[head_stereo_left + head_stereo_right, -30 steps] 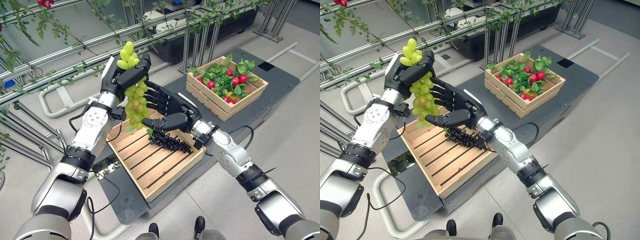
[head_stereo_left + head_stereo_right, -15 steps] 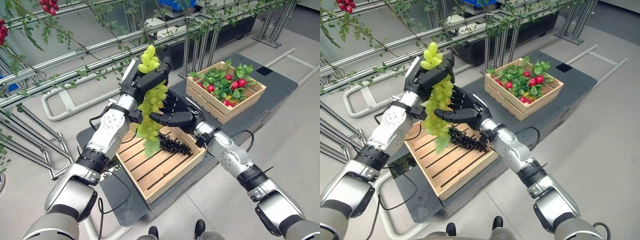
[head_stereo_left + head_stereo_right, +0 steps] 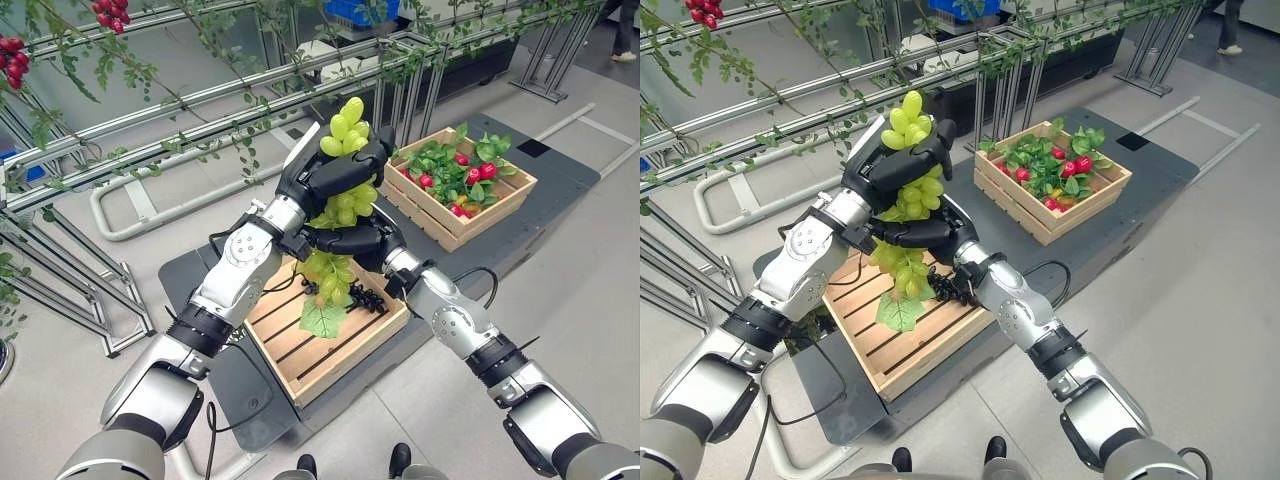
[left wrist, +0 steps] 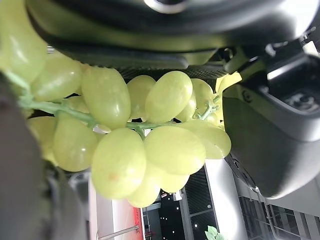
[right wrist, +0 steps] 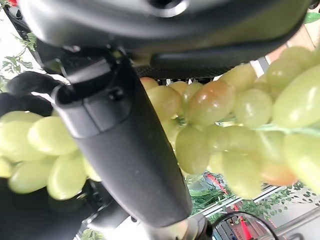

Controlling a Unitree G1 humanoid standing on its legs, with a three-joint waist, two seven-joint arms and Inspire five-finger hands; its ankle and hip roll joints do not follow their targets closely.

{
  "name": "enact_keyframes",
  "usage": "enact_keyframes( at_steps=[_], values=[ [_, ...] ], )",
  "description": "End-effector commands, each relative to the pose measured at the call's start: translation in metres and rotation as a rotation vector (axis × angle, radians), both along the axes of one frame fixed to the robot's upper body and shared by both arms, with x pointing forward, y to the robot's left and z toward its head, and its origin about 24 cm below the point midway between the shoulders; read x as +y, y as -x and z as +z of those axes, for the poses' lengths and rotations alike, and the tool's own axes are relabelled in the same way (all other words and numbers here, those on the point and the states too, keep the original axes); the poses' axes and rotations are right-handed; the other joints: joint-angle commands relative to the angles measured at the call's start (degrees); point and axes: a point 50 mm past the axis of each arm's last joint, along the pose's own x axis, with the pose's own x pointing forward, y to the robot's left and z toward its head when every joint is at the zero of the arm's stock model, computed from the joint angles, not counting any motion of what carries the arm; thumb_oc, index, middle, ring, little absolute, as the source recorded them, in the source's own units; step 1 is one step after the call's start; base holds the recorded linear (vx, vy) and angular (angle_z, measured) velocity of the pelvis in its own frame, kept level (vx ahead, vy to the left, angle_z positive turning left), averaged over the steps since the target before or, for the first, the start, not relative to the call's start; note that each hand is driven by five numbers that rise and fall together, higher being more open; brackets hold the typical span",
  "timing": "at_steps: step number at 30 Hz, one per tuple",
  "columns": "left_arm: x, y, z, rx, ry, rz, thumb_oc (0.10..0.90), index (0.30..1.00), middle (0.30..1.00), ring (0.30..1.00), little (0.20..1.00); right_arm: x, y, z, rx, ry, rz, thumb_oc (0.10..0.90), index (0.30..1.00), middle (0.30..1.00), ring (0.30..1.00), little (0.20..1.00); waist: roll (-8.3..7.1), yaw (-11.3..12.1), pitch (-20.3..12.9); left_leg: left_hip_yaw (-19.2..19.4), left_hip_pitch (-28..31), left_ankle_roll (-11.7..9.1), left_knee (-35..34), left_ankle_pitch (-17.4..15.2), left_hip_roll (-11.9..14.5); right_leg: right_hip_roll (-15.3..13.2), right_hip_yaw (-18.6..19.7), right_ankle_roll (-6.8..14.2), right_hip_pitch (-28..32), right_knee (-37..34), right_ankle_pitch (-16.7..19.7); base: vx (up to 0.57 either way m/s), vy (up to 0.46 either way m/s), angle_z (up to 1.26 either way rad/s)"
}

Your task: Pick up the fruits from the basket on one side to the basket on the other side

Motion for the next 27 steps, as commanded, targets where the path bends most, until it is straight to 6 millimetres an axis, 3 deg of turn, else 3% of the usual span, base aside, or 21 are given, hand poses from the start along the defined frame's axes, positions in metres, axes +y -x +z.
enact_keyframes(
  at_steps=[1,2,4,13,16,27],
  values=[
    [-0.02,0.011,0.032,-0.131,0.148,-0.121,0.4,0.3,0.3,0.3,0.3,0.015,-0.002,0.011,-0.033,-0.186,-0.016,0.8,0.9,0.9,0.9,0.9,-0.78,0.72,-10.21,-1.99,-1.65,0.65,0.05,-5.05,-2.55,-1.04,-1.15,-1.1,4.31,0.12,-7.14,0.0,0.0,0.0],
    [-0.02,0.011,0.032,-0.132,0.148,-0.119,0.4,0.3,0.3,0.3,0.3,0.015,-0.002,0.012,-0.035,-0.191,-0.017,0.8,0.9,0.9,0.9,0.9,-0.77,0.72,-10.19,-1.97,-1.64,0.66,0.05,-5.04,-2.54,-1.03,-1.13,-1.1,4.3,0.12,-7.12,0.0,0.0,0.0],
    [-0.02,0.011,0.033,-0.129,0.152,-0.108,0.4,0.3,0.3,0.3,0.3,0.014,-0.003,0.015,-0.053,-0.202,-0.03,0.4,0.3,0.3,0.3,0.3,-0.75,0.71,-10.1,-1.94,-1.56,0.7,0.05,-5.07,-2.52,-0.99,-1.06,-1.11,4.34,0.12,-7.09,0.0,0.0,0.0],
    [-0.002,0.003,0.023,-0.098,0.159,0.041,0.427,0.34,0.34,0.34,0.34,-0.003,-0.005,0.02,-0.087,-0.24,-0.118,0.4,0.3,0.3,0.3,0.3,-0.62,0.05,-10.15,-1.56,-1.19,0.85,0.05,-5.35,-2.41,-0.87,-0.25,-0.97,4.25,0.12,-7.13,0.0,0.0,0.0],
    [0.003,0.001,0.019,-0.076,0.173,0.074,0.8,0.9,0.9,0.9,0.9,-0.007,-0.004,0.017,-0.084,-0.243,-0.135,0.4,0.3,0.3,0.3,0.3,-0.59,-0.1,-10.2,-1.4,-1.14,0.85,0.05,-5.32,-2.35,-0.87,-0.12,-0.93,4.23,0.12,-7.1,0.0,0.0,0.0],
    [0.025,-0.005,-0.007,0.025,0.215,0.221,0.8,0.9,0.9,0.9,0.9,-0.033,-0.005,0.009,-0.09,-0.238,-0.231,0.4,0.3,0.3,0.3,0.3,-0.64,-0.9,-9.62,-0.78,-0.69,0.8,0.05,-5.54,-1.88,-0.62,0.49,-0.93,4.2,0.12,-7.17,0.0,-0.001,0.0]
  ],
)
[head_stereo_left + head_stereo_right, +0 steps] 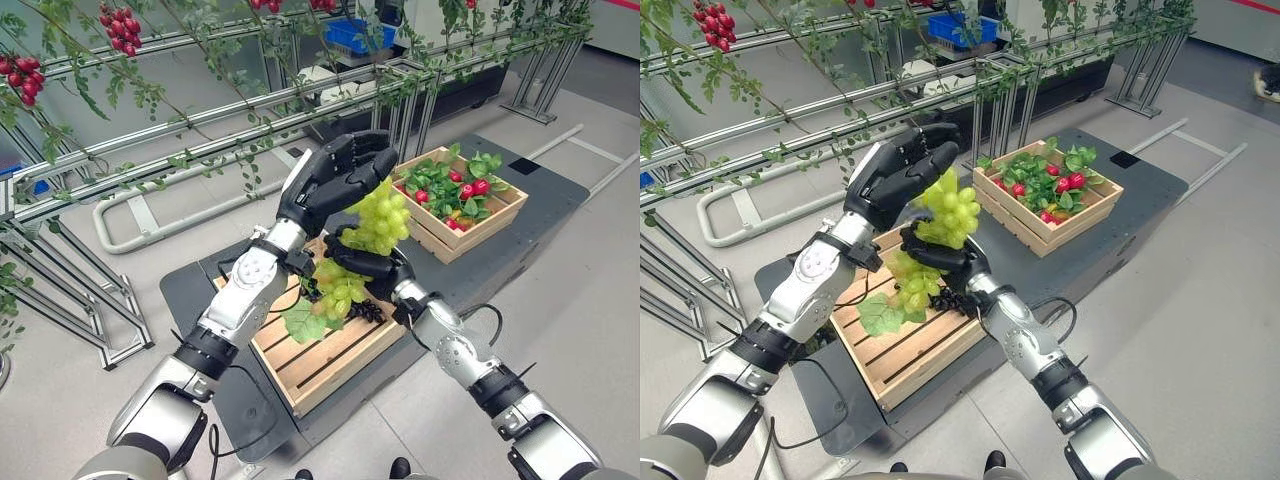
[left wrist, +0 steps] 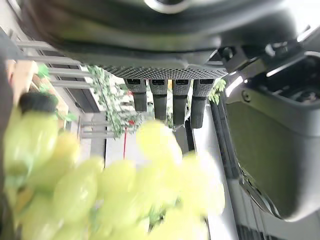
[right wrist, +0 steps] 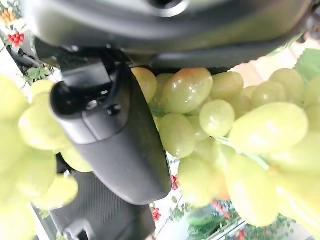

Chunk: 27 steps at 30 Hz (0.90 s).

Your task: Pick up the fruits from the basket on one side to the basket on the other side

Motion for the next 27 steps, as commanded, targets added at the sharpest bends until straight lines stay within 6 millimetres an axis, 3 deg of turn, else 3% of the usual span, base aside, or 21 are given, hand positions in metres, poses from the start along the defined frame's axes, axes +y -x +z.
enact_keyframes(
  at_steps=[1,4,7,12,16,21,27],
  values=[
    [0.016,-0.013,0.024,-0.089,0.099,0.096,0.8,0.9,0.9,0.9,0.9,-0.005,-0.022,0.062,-0.262,-0.218,-0.119,0.4,0.3,0.3,0.3,0.3,-0.28,-0.59,-7.2,-1.21,-1.29,0.8,0.06,-5.55,-1.92,-0.76,-0.15,-0.91,3.97,0.13,-7.21,-0.01,-0.003,-0.05],
    [0.026,-0.012,0.019,-0.106,0.081,0.155,0.8,0.9,0.9,0.9,0.9,-0.013,-0.021,0.058,-0.263,-0.189,-0.135,0.4,0.3,0.3,0.3,0.3,-0.33,-0.73,-7.23,-1.09,-1.18,0.77,0.06,-5.61,-1.82,-0.7,-0.03,-0.86,3.99,0.13,-7.22,0.0,-0.004,-0.05],
    [0.043,-0.008,0.025,-0.214,0.025,0.258,0.8,0.9,0.9,0.9,0.9,-0.029,-0.021,0.051,-0.259,-0.12,-0.171,0.4,0.3,0.3,0.3,0.3,-0.56,-0.8,-7.26,-0.76,-1.21,0.71,0.06,-5.59,-1.68,-0.72,-0.04,-0.79,3.9,0.13,-7.16,0.0,-0.006,-0.1],
    [0.073,0.001,0.025,-0.248,0.035,0.36,0.8,0.9,0.9,0.9,0.9,-0.059,-0.017,0.038,-0.251,-0.07,-0.242,0.4,0.3,0.3,0.3,0.3,-0.75,-0.86,-7.25,-0.43,-1.24,0.67,0.06,-5.73,-1.5,-0.69,0.01,-0.7,3.75,0.13,-7.1,0.0,0.0,-0.01],
    [0.095,0.008,0.003,-0.169,0.018,0.457,0.8,0.9,0.9,0.9,0.9,-0.083,-0.011,0.037,-0.275,-0.03,-0.311,0.4,0.3,0.3,0.3,0.3,-0.93,-1.24,-6.94,-0.01,-1.16,0.62,0.06,-5.71,-1.33,-0.58,0.43,-0.54,3.54,0.13,-6.89,0.0,0.0,0.0],
    [0.105,0.011,-0.021,-0.072,0.011,0.488,0.8,0.9,0.9,0.9,0.9,-0.1,-0.01,0.043,-0.308,0.006,-0.352,0.4,0.3,0.3,0.3,0.3,-1.09,-1.4,-6.67,0.21,-1.0,0.69,0.06,-5.81,-1.26,-0.46,0.6,-0.46,3.51,0.13,-6.84,0.0,0.0,0.0],
    [0.111,0.029,-0.077,0.129,0.076,0.509,0.8,0.9,0.9,0.9,0.9,-0.12,0.001,0.042,-0.328,0.09,-0.386,0.4,0.3,0.3,0.3,0.3,-1.4,-1.68,-6.06,0.47,-0.46,0.83,0.06,-6.19,-1.12,-0.26,1.0,-0.45,3.72,0.13,-6.82,0.0,0.0,0.0]
  ],
)
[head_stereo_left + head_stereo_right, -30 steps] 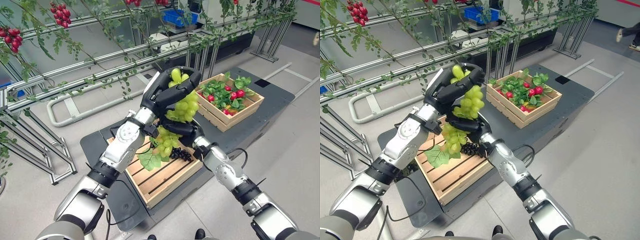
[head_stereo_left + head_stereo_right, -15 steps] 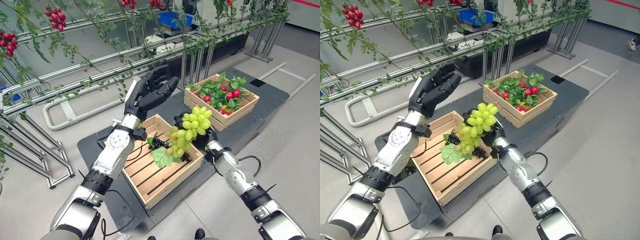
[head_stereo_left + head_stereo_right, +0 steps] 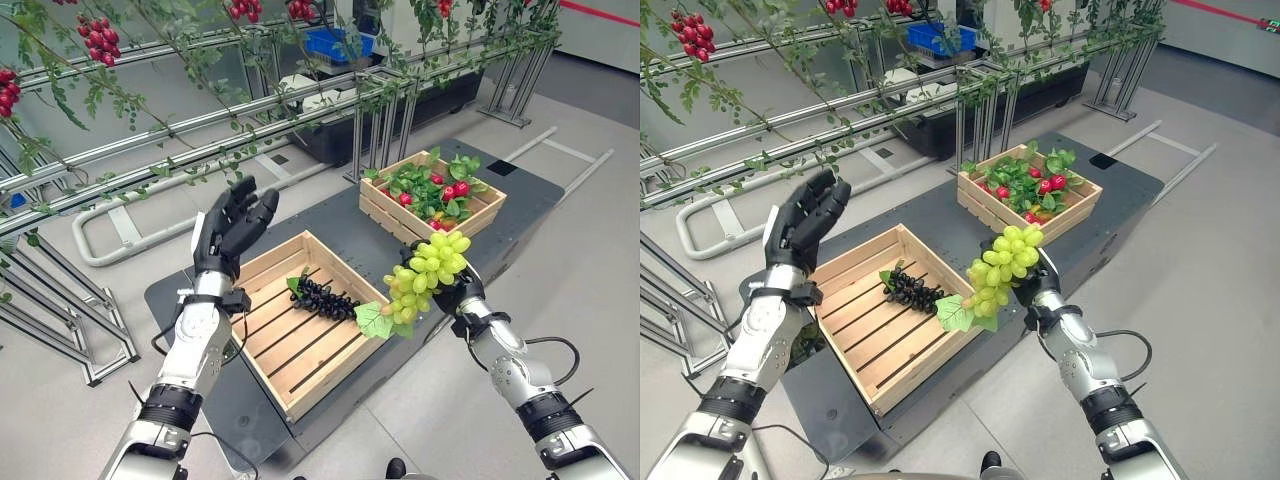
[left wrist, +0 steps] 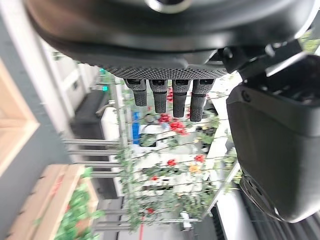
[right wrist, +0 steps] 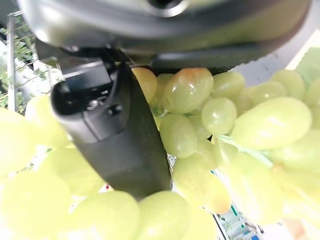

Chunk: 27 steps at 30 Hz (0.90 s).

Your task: Pick up the fruits from the basket on one side to the basket on the other side

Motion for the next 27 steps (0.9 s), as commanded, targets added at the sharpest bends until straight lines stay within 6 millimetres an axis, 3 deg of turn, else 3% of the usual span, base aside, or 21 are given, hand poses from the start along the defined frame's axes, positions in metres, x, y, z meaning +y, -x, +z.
enact_keyframes(
  at_steps=[1,6,7,11,19,21,23,24,25,27],
  values=[
    [0.006,-0.002,0.007,-0.069,-0.002,-0.002,0.8,0.9,0.9,0.9,0.9,-0.016,-0.01,0.064,-0.353,-0.008,-0.036,0.4,0.3,0.3,0.3,0.3,-0.19,-0.18,-5.05,-0.82,-0.98,0.84,0.12,-6.19,-1.18,-0.48,-0.43,-0.35,3.95,0.16,-7.15,0.0,0.0,0.0],
    [-0.003,0.013,-0.022,0.046,0.013,-0.059,0.8,0.9,0.9,0.9,0.9,-0.022,-0.002,0.085,-0.458,0.049,-0.038,0.4,0.3,0.3,0.3,0.3,-0.53,-0.43,-4.42,-0.36,-1.07,0.92,0.12,-6.27,-0.86,-0.25,-0.12,-0.41,3.8,0.16,-7.08,0.01,-0.035,-0.03],
    [-0.007,0.019,-0.036,0.107,0.025,-0.07,0.8,0.9,0.9,0.9,0.9,-0.021,-0.001,0.1,-0.524,0.11,-0.037,0.4,0.3,0.3,0.3,0.3,-0.6,-0.53,-3.86,-0.18,-1.14,0.95,0.12,-6.21,-0.69,-0.05,-0.01,-0.61,3.77,0.16,-6.99,0.02,-0.071,-0.12],
    [-0.012,0.035,-0.055,0.189,-0.05,-0.13,0.8,0.9,0.9,0.9,0.9,-0.029,0.007,0.127,-0.604,0.251,-0.064,0.4,0.3,0.3,0.3,0.3,-0.96,-1.01,-2.83,-0.04,-0.7,0.96,0.12,-6.33,-0.36,0.56,0.55,-1.1,4.47,0.16,-7.2,0.04,-0.093,-0.09],
    [-0.005,0.046,-0.064,0.218,0.002,-0.13,0.8,0.9,0.9,0.9,0.9,-0.042,0.02,0.13,-0.622,0.26,-0.079,0.4,0.3,0.3,0.3,0.3,-1.56,-2.45,-1.88,2.16,0.85,0.48,0.12,-5.23,1.33,2.36,1.78,-2.88,3.86,4.05,-9.92,0.05,-0.165,-0.03],
    [-0.004,0.045,-0.062,0.205,0.007,-0.12,0.8,0.9,0.9,0.9,0.9,-0.043,0.021,0.13,-0.617,0.266,-0.072,0.4,0.3,0.3,0.3,0.3,-2.31,-2.84,-1.52,3.32,0.1,-0.05,4.05,-5.84,2.29,2.82,3.11,-3.74,3.49,4.61,-9.86,0.02,-0.233,-0.23],
    [-0.003,0.043,-0.056,0.168,0.019,-0.113,0.8,0.9,0.9,0.9,0.9,-0.045,0.02,0.131,-0.623,0.272,-0.077,0.4,0.3,0.3,0.3,0.3,-3.72,-2.7,-0.44,3.48,-4.33,-0.86,17.38,-3.58,4.49,3.63,4.89,-5.38,3.64,4.26,-8.9,-0.03,-0.263,-0.37],
    [-0.002,0.041,-0.052,0.137,0.026,-0.105,0.8,0.9,0.9,0.9,0.9,-0.045,0.017,0.134,-0.636,0.275,-0.072,0.4,0.3,0.3,0.3,0.3,-4.31,-2.36,0.45,2.58,-8.06,-0.29,25.49,-3.22,4.92,4.15,5.85,-6.16,3.6,4.41,-8.31,-0.04,-0.212,-0.53],
    [-0.001,0.041,-0.048,0.115,0.032,-0.099,0.8,0.9,0.9,0.9,0.9,-0.044,0.017,0.135,-0.645,0.274,-0.069,0.4,0.3,0.3,0.3,0.3,-4.51,-2.14,0.97,1.89,-9.94,0.21,29.04,-3.02,4.8,4.47,6.65,-6.65,3.61,4.62,-8.1,-0.04,-0.11,-0.54],
    [0.0,0.041,-0.044,0.085,0.047,-0.079,0.8,0.9,0.9,0.9,0.9,-0.042,0.016,0.136,-0.662,0.269,-0.044,0.4,0.3,0.3,0.3,0.3,-4.53,-1.28,1.81,-3.08,-13.57,1.47,33.39,-3.58,0.94,4.59,8.57,-6.58,3.58,4.97,-7.5,-0.02,0.032,-0.67]
  ],
)
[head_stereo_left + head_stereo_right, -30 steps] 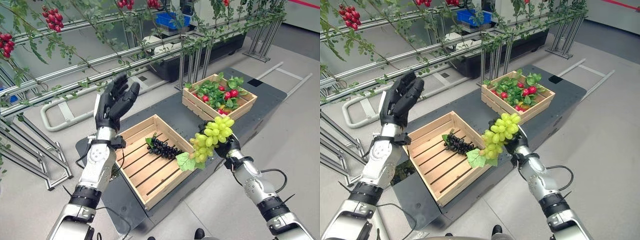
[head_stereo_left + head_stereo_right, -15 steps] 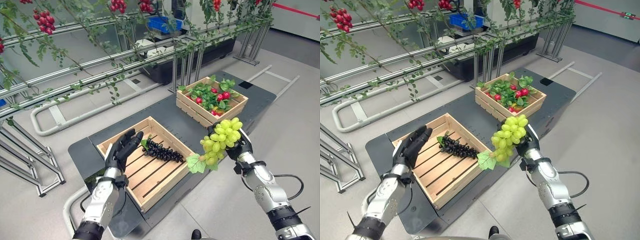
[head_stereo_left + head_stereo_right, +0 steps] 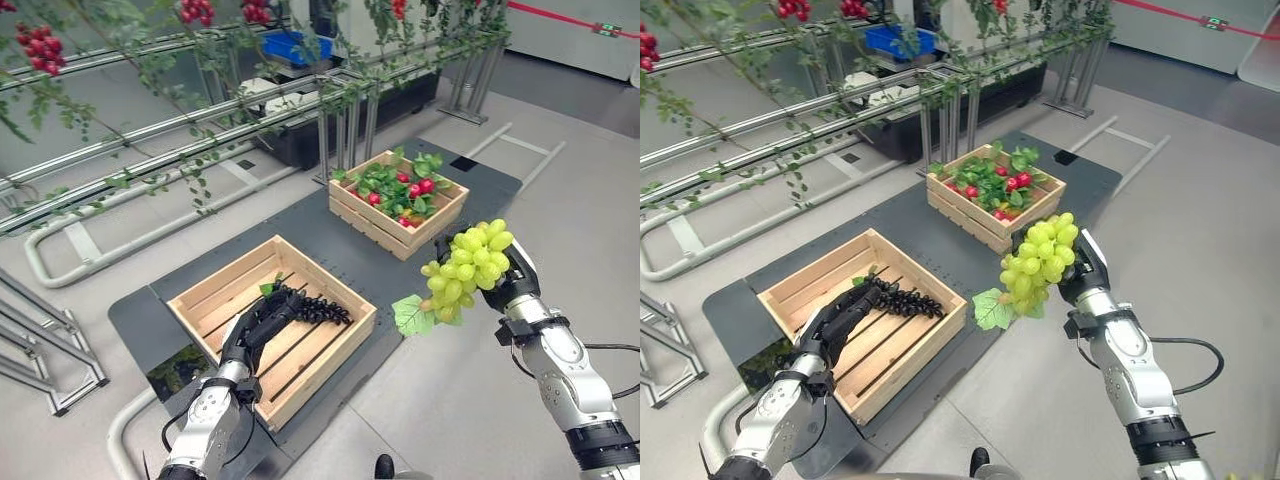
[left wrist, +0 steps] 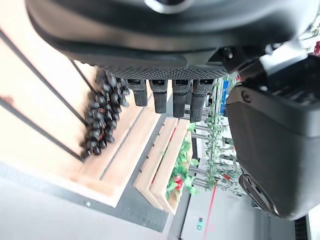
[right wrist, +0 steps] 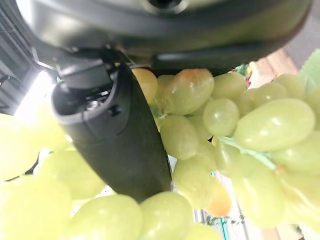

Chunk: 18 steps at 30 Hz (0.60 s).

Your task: Pick up the fruits from the basket on one side to the basket on the other side

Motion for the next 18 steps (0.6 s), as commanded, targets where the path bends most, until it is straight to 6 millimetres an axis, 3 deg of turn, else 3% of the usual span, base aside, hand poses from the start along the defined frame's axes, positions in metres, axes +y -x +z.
enact_keyframes(
  at_steps=[1,2,3,5,6,7,8,12,18],
  values=[
    [-0.001,-0.032,0.056,-0.334,0.024,-0.001,0.8,0.9,0.9,0.9,0.9,-0.004,-0.01,0.094,-0.465,0.025,0.039,0.4,0.3,0.3,0.3,0.3,-0.01,-1.45,-0.01,-6.67,-8.12,2.6,11.88,0.26,-3.82,2.36,0.67,-2.66,7.02,-0.57,-4.38,-0.03,0.166,-0.73],
    [-0.002,-0.032,0.062,-0.367,0.031,0.026,0.8,0.9,0.9,0.9,0.9,0.004,-0.014,0.097,-0.481,0.023,0.089,0.4,0.3,0.3,0.3,0.3,0.55,-0.02,0.62,-12.4,-10.79,2.85,8.16,1.32,-9.08,3.07,4.35,-1.94,6.97,-0.08,-4.18,-0.02,0.205,-0.75],
    [-0.001,-0.032,0.068,-0.396,0.028,0.033,0.8,0.9,0.9,0.9,0.9,0.012,-0.019,0.101,-0.492,0.025,0.105,0.4,0.3,0.3,0.3,0.3,0.91,1.07,0.93,-16.47,-11.68,2.22,1.82,4.16,-10.55,3.8,6.5,-1.62,6.92,0.75,-4.54,-0.01,0.209,-0.93],
    [0.002,-0.032,0.074,-0.434,0.032,0.055,0.8,0.9,0.9,0.9,0.9,0.021,-0.028,0.109,-0.51,0.021,0.139,0.4,0.3,0.3,0.3,0.3,1.34,2.43,1.23,-20.02,-11.62,2.38,-8.58,4.82,-11.95,4.61,9.1,-1.54,8.16,1.17,-5.99,0.01,0.147,-1.24],
    [0.003,-0.032,0.075,-0.438,0.033,0.056,0.8,0.9,0.9,0.9,0.9,0.021,-0.029,0.11,-0.512,0.017,0.138,0.4,0.3,0.3,0.3,0.3,1.42,2.52,1.22,-20.11,-11.63,2.4,-9.43,4.89,-11.93,4.7,9.28,-1.57,8.12,1.24,-6.07,0.03,0.207,-1.49],
    [0.001,-0.036,0.076,-0.444,0.022,0.062,0.8,0.9,0.9,0.9,0.9,0.022,-0.03,0.11,-0.504,0.0,0.135,0.4,0.3,0.3,0.3,0.3,1.63,2.22,0.61,-20.47,-11.36,3.33,-9.39,2.33,-12.78,4.2,9.31,-1.07,7.66,2.78,-7.18,0.04,0.178,-1.17],
    [0.0,-0.039,0.076,-0.444,0.022,0.065,0.8,0.9,0.9,0.9,0.9,0.022,-0.028,0.108,-0.5,-0.004,0.136,0.4,0.3,0.3,0.3,0.3,1.88,1.72,0.09,-20.4,-10.57,3.51,-10.76,2.1,-12.58,4.01,8.94,-0.77,7.04,3.41,-7.58,0.08,0.227,-1.06],
    [-0.001,-0.048,0.081,-0.46,0.014,0.067,0.8,0.9,0.9,0.9,0.9,0.017,-0.022,0.103,-0.493,0.005,0.15,0.4,0.3,0.3,0.3,0.3,2.82,0.66,-2.63,-21.51,-4.79,4.11,-18.59,2.66,-11.45,3.48,7.58,0.36,4.72,3.62,-7.64,0.07,0.146,-0.68],
    [0.004,-0.046,0.077,-0.436,0.0,0.062,0.8,0.9,0.9,0.9,0.9,0.012,-0.019,0.106,-0.491,0.027,0.142,0.4,0.3,0.3,0.3,0.3,2.68,0.59,-4.67,-19.97,-2.92,4.81,-20.57,2.27,-11.26,2.88,6.07,0.8,4.71,2.39,-7.48,0.05,0.099,-0.1]
  ],
)
